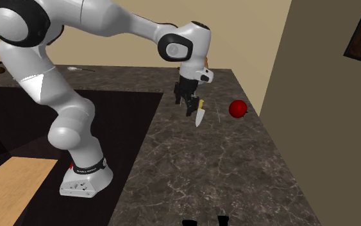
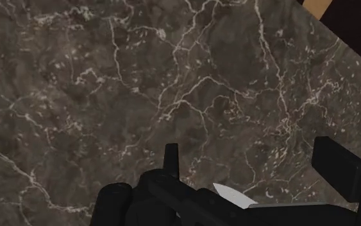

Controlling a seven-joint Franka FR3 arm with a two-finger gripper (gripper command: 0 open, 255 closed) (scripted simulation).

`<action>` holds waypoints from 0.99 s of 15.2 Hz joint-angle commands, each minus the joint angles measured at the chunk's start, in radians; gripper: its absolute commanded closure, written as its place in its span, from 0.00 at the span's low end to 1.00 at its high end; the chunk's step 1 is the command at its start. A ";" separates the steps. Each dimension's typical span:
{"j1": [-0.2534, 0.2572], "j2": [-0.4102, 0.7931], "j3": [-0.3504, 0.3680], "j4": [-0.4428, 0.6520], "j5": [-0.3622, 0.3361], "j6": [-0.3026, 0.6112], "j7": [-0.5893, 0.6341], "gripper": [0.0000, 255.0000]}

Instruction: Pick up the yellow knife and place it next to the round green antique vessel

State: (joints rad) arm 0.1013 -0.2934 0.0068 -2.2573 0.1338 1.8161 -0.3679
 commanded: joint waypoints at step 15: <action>0.129 0.535 0.112 0.450 0.004 0.104 -0.268 0.00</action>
State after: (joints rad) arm 0.2214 0.2092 0.1098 -1.8423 0.1410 1.9207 -0.6225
